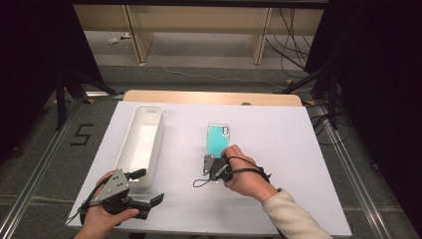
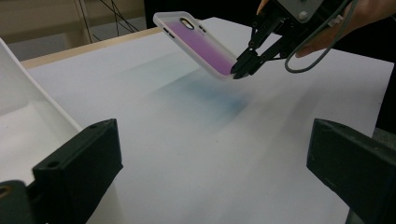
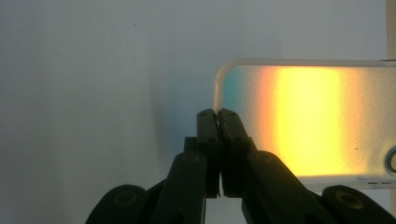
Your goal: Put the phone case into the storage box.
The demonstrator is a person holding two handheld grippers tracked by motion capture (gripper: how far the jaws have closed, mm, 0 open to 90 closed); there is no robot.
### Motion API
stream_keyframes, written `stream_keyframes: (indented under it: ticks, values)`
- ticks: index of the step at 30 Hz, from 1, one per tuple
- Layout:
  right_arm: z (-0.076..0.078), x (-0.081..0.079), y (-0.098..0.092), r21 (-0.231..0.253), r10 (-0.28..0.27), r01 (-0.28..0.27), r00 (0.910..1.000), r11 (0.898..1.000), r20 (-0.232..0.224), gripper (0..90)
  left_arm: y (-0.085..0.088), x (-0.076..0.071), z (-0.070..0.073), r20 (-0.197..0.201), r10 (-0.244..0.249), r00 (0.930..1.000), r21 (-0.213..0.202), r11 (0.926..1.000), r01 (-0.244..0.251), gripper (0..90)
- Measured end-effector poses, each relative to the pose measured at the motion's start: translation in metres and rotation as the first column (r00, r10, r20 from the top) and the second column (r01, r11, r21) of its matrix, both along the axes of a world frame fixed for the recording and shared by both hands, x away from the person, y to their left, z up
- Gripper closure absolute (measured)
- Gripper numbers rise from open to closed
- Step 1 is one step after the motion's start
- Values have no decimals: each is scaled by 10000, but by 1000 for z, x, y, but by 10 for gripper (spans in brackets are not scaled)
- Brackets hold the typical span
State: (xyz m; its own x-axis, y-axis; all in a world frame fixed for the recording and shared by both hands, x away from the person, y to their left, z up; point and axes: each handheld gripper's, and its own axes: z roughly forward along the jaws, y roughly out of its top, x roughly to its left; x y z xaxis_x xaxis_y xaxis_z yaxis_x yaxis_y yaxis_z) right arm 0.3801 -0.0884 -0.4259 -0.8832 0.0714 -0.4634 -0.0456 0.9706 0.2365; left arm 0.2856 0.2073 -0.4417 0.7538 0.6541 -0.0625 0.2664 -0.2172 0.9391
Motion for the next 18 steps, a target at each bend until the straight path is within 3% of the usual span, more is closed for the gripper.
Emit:
stream_keyframes:
  ticks: [5, 18]
  values:
    - [2, -2, -1, -16, 156, -156, 9998, 9999, 119, 890, 1, 1, 0, 5, 361, 9993, -107, 9993, -361, 34]
    - [0, -5, -8, 70, 157, -161, 9984, 9998, 550, 890, 0, 3, 0, 2, 404, 9992, -112, 9991, -404, 48]
